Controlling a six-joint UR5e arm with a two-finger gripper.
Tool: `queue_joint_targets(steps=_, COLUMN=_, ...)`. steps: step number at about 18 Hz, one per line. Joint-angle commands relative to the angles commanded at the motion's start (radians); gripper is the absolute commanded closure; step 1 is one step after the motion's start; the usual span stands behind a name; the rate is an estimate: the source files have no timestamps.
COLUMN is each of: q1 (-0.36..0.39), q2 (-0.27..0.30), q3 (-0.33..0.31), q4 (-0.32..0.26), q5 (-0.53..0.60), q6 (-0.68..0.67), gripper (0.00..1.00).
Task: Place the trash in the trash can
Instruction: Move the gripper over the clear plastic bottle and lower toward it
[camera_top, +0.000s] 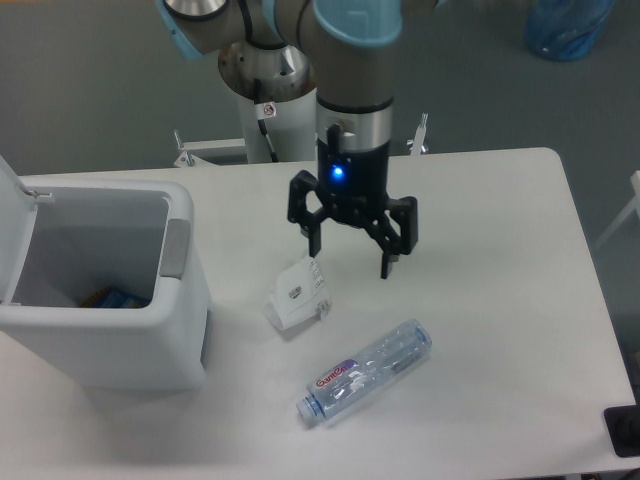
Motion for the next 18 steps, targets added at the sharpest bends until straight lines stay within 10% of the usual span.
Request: queue_joint_targets(steps=18, q1=-0.037, q2=-0.15, q3=-0.065, q4=0.161, q5=0.018, q6=-0.006, gripper=0.0)
